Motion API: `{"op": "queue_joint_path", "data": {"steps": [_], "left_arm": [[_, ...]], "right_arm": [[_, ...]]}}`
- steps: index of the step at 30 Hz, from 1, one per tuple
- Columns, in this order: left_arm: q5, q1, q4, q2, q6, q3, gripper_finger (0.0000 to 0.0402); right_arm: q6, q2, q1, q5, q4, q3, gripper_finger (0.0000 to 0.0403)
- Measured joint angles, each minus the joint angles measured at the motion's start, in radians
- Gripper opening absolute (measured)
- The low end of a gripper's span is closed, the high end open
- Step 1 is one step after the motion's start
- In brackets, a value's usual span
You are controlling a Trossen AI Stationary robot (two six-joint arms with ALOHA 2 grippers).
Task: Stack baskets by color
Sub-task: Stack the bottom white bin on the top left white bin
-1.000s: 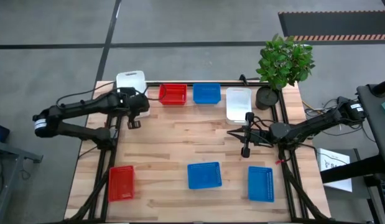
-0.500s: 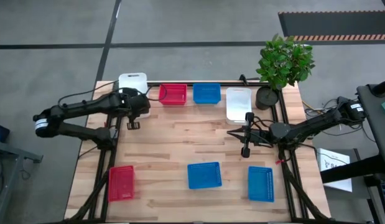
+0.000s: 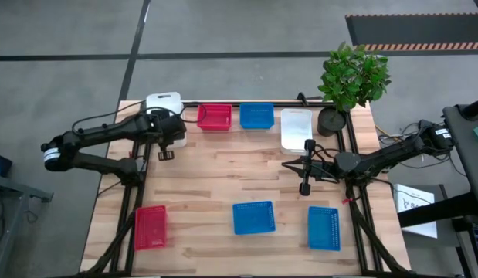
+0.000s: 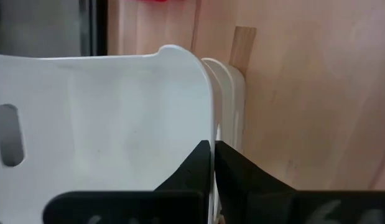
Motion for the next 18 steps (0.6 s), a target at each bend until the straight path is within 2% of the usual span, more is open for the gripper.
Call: {"op": "queue_joint_path", "data": {"steps": [6, 18], "left_arm": [[0.033, 0.011, 0.0, 0.0, 0.004, 0.0, 0.0], [0.034, 0.023, 0.001, 0.0, 0.001, -0.001, 0.0]], "right_arm": [[0.001, 0.0, 0.0, 0.0, -0.017, 0.0, 0.0009], [0.012, 0.0, 0.0, 0.0, -0.021, 0.0, 0.0009]]}}
